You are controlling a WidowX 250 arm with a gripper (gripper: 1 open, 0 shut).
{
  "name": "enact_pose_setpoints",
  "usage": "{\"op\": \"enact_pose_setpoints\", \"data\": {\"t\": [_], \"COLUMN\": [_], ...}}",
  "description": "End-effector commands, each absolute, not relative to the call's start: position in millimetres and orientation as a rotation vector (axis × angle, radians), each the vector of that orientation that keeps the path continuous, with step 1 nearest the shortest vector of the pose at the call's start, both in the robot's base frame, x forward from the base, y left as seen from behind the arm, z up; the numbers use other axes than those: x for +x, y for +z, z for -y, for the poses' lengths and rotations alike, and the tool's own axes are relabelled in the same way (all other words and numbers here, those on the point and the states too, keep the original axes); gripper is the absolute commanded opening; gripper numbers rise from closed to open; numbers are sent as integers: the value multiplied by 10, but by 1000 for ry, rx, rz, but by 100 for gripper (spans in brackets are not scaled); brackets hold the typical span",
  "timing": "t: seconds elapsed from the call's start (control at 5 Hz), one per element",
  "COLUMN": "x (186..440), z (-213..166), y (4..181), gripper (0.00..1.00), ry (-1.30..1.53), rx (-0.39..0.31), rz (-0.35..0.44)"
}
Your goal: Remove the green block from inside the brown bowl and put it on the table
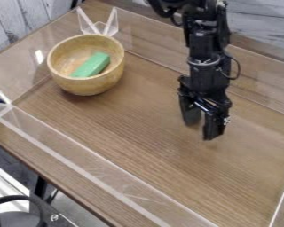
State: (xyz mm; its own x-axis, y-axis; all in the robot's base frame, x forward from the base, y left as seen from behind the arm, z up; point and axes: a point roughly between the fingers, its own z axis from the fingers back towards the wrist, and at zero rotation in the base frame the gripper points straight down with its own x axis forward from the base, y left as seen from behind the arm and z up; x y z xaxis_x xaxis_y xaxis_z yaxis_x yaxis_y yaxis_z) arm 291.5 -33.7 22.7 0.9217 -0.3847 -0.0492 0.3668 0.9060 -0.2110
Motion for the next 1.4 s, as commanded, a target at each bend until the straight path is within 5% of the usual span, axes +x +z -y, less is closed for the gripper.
{"op": "enact_pose_setpoints", "data": {"t": [0.0,0.8,1.2], "x": [2900,2804,2827], "z": [300,192,-367], "y": [225,481,621], "gripper": [100,100,100], "ry": [-339,-223,-186], "rx": [-192,-230,-182], "rz": [-55,-13,-21]}}
